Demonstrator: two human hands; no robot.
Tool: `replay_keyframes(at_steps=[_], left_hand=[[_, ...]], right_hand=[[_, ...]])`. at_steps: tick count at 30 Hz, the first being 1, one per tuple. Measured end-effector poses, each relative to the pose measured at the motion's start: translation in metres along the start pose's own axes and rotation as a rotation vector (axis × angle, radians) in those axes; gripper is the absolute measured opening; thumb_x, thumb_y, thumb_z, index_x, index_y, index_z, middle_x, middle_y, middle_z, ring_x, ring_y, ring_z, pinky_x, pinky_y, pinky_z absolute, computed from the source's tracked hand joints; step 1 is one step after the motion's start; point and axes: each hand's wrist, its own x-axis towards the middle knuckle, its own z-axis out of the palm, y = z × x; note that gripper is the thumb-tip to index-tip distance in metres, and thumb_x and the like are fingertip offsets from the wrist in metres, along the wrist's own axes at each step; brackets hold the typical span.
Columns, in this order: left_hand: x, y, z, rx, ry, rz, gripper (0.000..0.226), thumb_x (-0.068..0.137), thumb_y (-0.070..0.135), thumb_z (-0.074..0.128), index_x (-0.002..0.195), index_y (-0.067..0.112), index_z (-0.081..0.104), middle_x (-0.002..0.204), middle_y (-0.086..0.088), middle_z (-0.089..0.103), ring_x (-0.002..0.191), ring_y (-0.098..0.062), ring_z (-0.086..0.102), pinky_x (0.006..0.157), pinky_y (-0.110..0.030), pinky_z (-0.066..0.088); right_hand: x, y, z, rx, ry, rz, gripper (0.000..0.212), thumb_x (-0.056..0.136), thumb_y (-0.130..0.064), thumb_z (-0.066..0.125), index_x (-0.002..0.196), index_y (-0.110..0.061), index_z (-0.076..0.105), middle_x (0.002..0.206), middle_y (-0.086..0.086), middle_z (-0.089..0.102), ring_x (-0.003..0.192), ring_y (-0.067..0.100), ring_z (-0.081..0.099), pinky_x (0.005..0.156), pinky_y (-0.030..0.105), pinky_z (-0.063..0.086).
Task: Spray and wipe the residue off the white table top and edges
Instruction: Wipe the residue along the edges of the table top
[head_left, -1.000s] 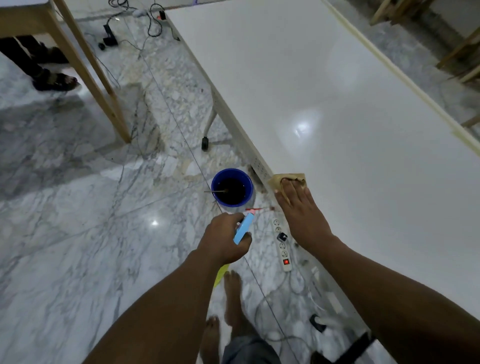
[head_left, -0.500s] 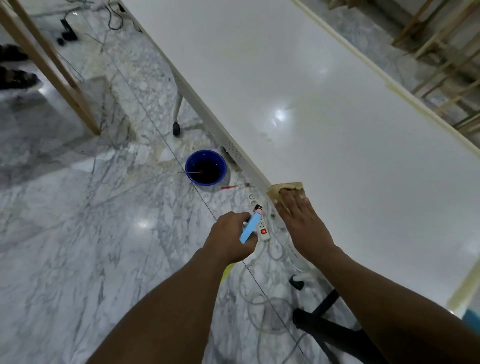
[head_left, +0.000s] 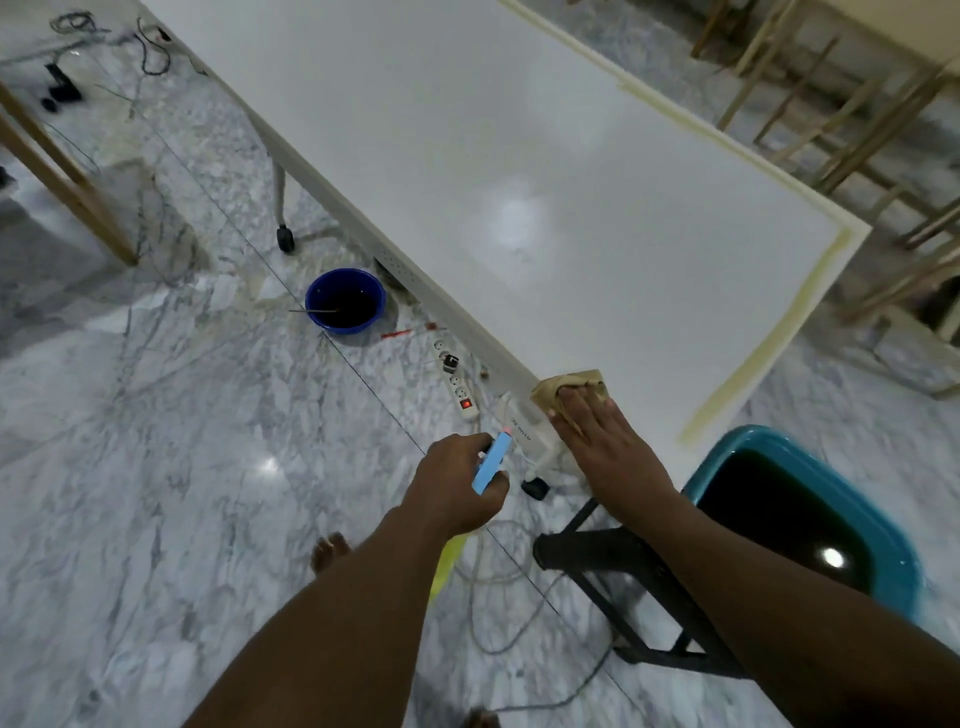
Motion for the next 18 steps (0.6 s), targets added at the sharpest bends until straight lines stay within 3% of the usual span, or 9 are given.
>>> replay_keyframes(at_steps=[5,10,13,16,18], left_hand=[[-0.036,0.036,0.051,0.004,-0.009,0.026,0.018,0.089,0.025,0.071,0.103,0.014,0.071,0.089,-0.009,0.07,0.073,-0.021,0.058,0.07,-0.034,0.049],[-0.051,0.061,0.073,0.04,-0.022,0.063,0.019,0.09,0.027,0.071,0.102,0.013,0.07,0.091,-0.009,0.07,0.08,-0.025,0.064,0.074,-0.039,0.053],[-0.057,0.086,0.077,0.069,-0.067,0.089,0.018,0.09,0.027,0.07,0.102,0.013,0.071,0.088,-0.007,0.069,0.078,-0.025,0.064,0.071,-0.035,0.051],[-0.056,0.105,0.07,0.081,-0.104,0.124,0.017,0.089,0.022,0.07,0.102,0.011,0.071,0.079,-0.002,0.063,0.069,-0.022,0.058,0.065,-0.029,0.045],[-0.052,0.123,0.063,0.1,-0.157,0.157,0.016,0.089,0.02,0.069,0.101,0.009,0.07,0.077,-0.002,0.062,0.067,-0.023,0.059,0.065,-0.03,0.048]], right_hand=[[-0.059,0.01,0.004,-0.015,-0.049,0.025,0.076,0.074,0.006,0.053,0.148,-0.006,0.042,0.157,0.021,0.033,0.146,0.042,0.03,0.116,0.053,0.032],[-0.118,0.021,0.0,0.011,-0.155,0.032,0.086,0.071,0.001,0.067,0.151,-0.006,0.037,0.161,0.021,0.025,0.148,0.041,0.023,0.118,0.053,0.026],[-0.158,0.029,0.0,0.088,-0.227,0.1,0.09,0.073,-0.003,0.078,0.152,-0.013,0.036,0.162,0.015,0.024,0.149,0.036,0.023,0.115,0.053,0.035],[-0.177,0.027,-0.012,0.394,-0.226,0.258,0.081,0.086,0.001,0.066,0.154,-0.024,0.032,0.163,0.007,0.024,0.142,0.028,0.04,0.112,0.044,0.042],[-0.176,0.022,-0.042,0.814,-0.166,0.553,0.066,0.093,-0.002,0.056,0.151,-0.027,0.035,0.146,0.008,0.05,0.117,0.023,0.063,0.1,0.038,0.053]])
